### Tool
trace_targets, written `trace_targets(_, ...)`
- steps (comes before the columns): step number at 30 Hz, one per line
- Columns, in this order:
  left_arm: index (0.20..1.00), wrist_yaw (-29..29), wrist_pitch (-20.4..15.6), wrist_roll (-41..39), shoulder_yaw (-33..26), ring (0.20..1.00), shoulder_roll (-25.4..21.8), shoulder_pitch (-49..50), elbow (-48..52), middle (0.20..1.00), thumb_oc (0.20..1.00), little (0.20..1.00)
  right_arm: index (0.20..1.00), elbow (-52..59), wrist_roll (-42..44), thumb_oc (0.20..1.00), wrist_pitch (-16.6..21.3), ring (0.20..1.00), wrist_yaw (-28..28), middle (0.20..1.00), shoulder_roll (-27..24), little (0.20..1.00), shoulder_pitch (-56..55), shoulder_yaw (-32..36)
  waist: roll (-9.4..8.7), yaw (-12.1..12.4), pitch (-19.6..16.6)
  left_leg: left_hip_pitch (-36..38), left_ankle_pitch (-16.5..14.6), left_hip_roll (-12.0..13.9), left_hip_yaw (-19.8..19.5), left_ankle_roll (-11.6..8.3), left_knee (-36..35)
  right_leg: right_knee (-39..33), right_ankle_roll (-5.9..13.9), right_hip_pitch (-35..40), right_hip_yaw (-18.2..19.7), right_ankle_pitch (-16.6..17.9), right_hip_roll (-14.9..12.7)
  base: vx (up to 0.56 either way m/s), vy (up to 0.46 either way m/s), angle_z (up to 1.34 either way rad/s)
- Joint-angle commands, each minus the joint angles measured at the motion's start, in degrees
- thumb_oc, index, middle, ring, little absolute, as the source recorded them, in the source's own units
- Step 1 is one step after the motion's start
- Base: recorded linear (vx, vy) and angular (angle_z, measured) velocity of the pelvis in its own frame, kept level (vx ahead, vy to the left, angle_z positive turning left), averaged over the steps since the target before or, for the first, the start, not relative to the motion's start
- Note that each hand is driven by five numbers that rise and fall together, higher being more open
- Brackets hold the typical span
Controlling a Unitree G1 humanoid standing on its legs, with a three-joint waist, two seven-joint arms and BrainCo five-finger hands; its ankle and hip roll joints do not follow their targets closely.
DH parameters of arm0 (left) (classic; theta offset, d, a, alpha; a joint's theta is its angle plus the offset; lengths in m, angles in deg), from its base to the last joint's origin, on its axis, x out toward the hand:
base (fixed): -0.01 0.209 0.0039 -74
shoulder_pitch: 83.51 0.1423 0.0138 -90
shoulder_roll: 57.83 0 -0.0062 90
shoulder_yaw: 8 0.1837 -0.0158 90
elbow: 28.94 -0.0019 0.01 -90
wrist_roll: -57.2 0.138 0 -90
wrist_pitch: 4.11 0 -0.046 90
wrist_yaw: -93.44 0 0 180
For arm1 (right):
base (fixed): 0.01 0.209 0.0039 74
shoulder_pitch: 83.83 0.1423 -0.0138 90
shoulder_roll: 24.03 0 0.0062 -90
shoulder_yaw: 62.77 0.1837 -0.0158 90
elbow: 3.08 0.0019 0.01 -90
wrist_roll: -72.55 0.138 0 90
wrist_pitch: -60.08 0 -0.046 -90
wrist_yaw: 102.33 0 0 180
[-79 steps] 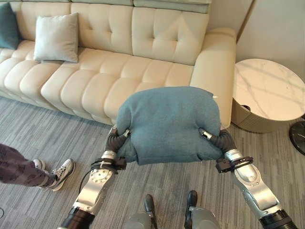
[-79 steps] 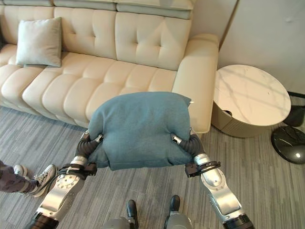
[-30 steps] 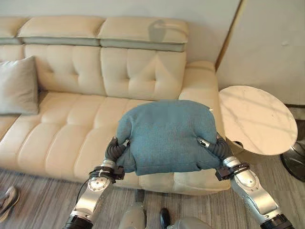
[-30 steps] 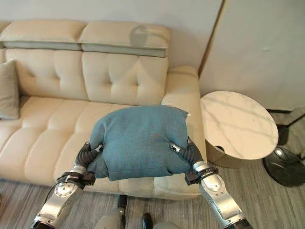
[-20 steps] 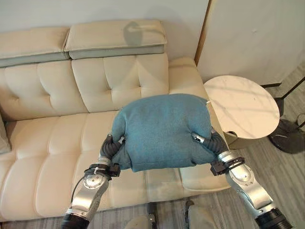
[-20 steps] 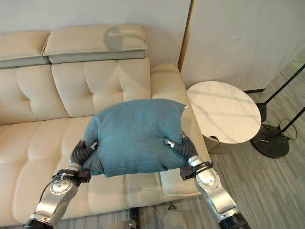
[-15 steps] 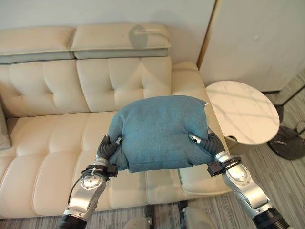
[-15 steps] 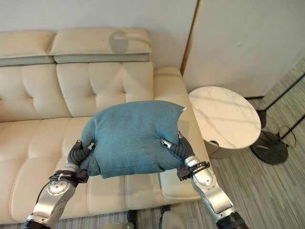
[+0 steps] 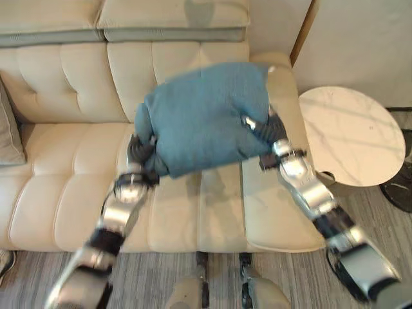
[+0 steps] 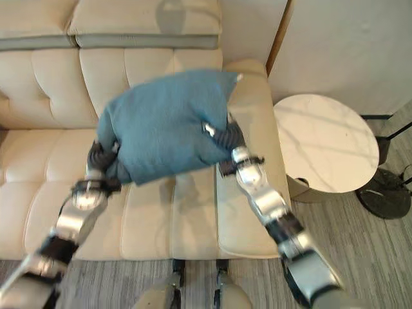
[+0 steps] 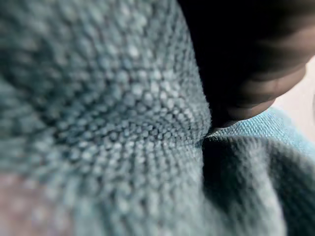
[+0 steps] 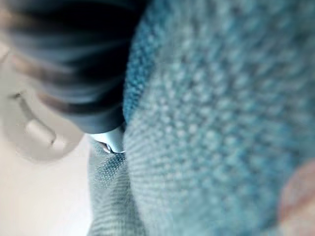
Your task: Pick up all the scattered cushions and arrange them neatly on the sofa.
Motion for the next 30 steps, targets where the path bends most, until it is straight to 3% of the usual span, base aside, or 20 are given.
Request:
trace_targets(1,0.200,-2.5,-11.1,2.2,6.1,0.200,-1.1,-21.0,-1.5,0.200,0.200,0.200,0.200,-3.1,-1.0,0.200,9.2,0.200,4.3,0.200,9.1,0.200,18.6,-2.7,0.41,2.5,2.5,1.1,-8.5,-2.0,2.4,-1.22,3.4,8.3,4.69,-1.9,2.0,-9.5,-1.3,-0.04,0.010,0.00)
trace_targets(2,0.200,-3.6,-11.5,0.6,8.0,0.200,-1.3,-29.0,-8.6,0.200,0.200,0.200,0.200,-10.4,-1.1,0.200,9.3,0.200,6.4,0.200,9.6,0.200,26.0,-4.0,1.23,3.3,3.1,-0.5,-7.8,-2.2,1.9,-1.60,3.4,8.3,5.00,-3.2,1.9,-9.4,-1.6,-0.03,0.004,-0.04)
trace_targets(6,0.228,-3.6,-11.1,0.0,12.5,0.228,-2.3,-41.5,-19.3,0.228,0.228,0.228,0.200,-20.8,0.6,0.200,9.8,0.200,7.3,0.200,7.5,0.200,36.1,-6.6,2.28,4.4,5.8,-3.6,-6.4,-2.8,0.9,-1.94,3.5,8.7,5.40,-6.3,1.8,-8.6,-1.7,-0.02,-0.015,0.06)
trace_targets(7,0.498,-3.1,-10.2,0.3,13.8,0.498,-2.6,-44.0,-22.0,0.498,0.498,0.498,0.294,-22.8,2.0,0.294,9.8,0.294,6.3,0.294,6.9,0.294,37.8,-7.8,2.73,4.6,6.6,-4.1,-6.2,-2.9,0.6,-2.15,3.4,9.0,5.50,-7.0,1.9,-8.7,-1.7,-0.04,-0.030,0.28)
trace_targets(8,1.000,-2.1,-9.2,0.0,14.8,1.000,-2.8,-46.3,-26.2,1.000,1.000,1.000,0.517,-25.1,1.9,0.517,9.2,0.517,5.2,0.517,5.2,0.517,39.6,-10.4,3.23,4.6,7.4,-5.1,-5.6,-3.2,0.3,-2.39,3.1,9.1,5.56,-8.0,1.7,-8.7,-1.7,-0.03,-0.038,0.22)
trace_targets(9,1.000,-1.0,-8.3,0.4,16.2,1.000,-2.8,-47.9,-29.5,1.000,1.000,1.000,1.000,-26.2,2.1,1.000,8.9,1.000,3.9,1.000,4.0,1.000,40.2,-12.3,3.47,4.5,8.2,-5.9,-5.2,-3.3,0.2,-2.61,3.0,9.3,5.55,-8.8,1.8,-8.7,-1.7,-0.05,-0.036,0.17)
trace_targets(13,1.000,3.7,-5.8,0.3,19.3,1.000,-6.5,-50.3,-36.9,1.000,1.000,1.000,1.000,-31.1,6.4,1.000,6.7,1.000,-2.5,1.000,0.0,1.000,39.0,-18.5,4.68,3.7,12.2,-10.7,-3.9,-3.9,-0.4,-2.91,3.4,11.7,5.16,-14.2,2.4,-8.6,-1.4,-0.06,-0.026,0.08)
trace_targets(15,1.000,4.4,-5.5,0.3,19.5,1.000,-7.0,-50.0,-37.4,1.000,1.000,1.000,1.000,-31.8,6.5,1.000,6.4,1.000,-3.0,1.000,-0.8,1.000,39.0,-19.4,4.55,3.5,12.8,-11.9,-3.8,-4.0,-0.4,-2.98,4.0,12.1,5.15,-15.3,2.3,-8.5,-1.4,-0.04,-0.027,0.11)
trace_targets(19,1.000,6.4,-4.3,1.3,19.2,1.000,-8.8,-46.1,-38.4,1.000,1.000,1.000,1.000,-34.2,5.0,1.000,3.7,1.000,-6.3,1.000,-3.1,1.000,36.1,-23.3,3.42,2.9,15.0,-15.1,-4.0,-3.8,-0.7,-2.76,6.3,13.4,4.93,-18.1,2.8,-8.3,-1.1,-0.05,-0.053,0.12)
trace_targets(20,1.000,7.0,-4.1,1.2,18.3,1.000,-9.6,-42.9,-38.5,1.000,1.000,1.000,1.000,-34.2,4.2,1.000,2.6,1.000,-7.2,1.000,-4.4,1.000,33.6,-24.3,2.32,2.3,16.0,-15.7,-4.1,-3.5,-0.7,-2.75,7.1,13.6,4.83,-18.6,3.0,-8.1,-0.8,-0.02,-0.021,0.09)
trace_targets(23,1.000,6.9,-4.0,1.2,16.8,1.000,-9.6,-39.8,-37.8,1.000,1.000,1.000,1.000,-34.1,4.2,1.000,2.3,1.000,-7.1,1.000,-5.0,1.000,31.4,-24.0,1.50,2.1,16.7,-15.6,-4.0,-3.2,-0.6,-2.81,7.0,13.2,4.82,-18.2,2.9,-7.9,-0.7,-0.03,-0.037,0.09)
trace_targets(27,1.000,5.2,-5.6,-0.2,13.0,1.000,-9.0,-33.0,-31.1,1.000,1.000,1.000,1.000,-32.2,2.5,1.000,2.2,1.000,-5.4,1.000,-7.0,1.000,27.7,-21.7,0.35,2.4,17.6,-14.2,-3.9,-2.8,-0.5,-2.95,6.0,11.6,4.84,-16.4,2.5,-7.5,-0.6,-0.03,-0.034,0.03)
trace_targets(28,1.000,3.5,-7.8,-1.4,9.9,1.000,-9.5,-26.8,-20.1,1.000,1.000,1.000,1.000,-25.8,1.7,1.000,2.6,1.000,-3.9,1.000,-9.2,1.000,24.9,-19.1,-0.05,2.6,17.7,-12.9,-3.8,-2.8,-0.3,-3.08,5.0,10.5,4.92,-15.0,2.3,-7.3,-0.4,-0.03,-0.029,-0.05)
trace_targets(30,1.000,2.8,-8.5,-1.7,7.9,1.000,-10.1,-23.5,-15.1,1.000,1.000,1.000,1.000,-22.2,0.7,1.000,2.6,1.000,-3.3,1.000,-10.2,1.000,22.8,-18.1,-0.16,2.6,17.7,-12.5,-3.5,-2.7,-0.2,-3.13,4.6,9.9,4.93,-14.5,2.2,-7.1,-0.4,-0.02,-0.010,-0.05)
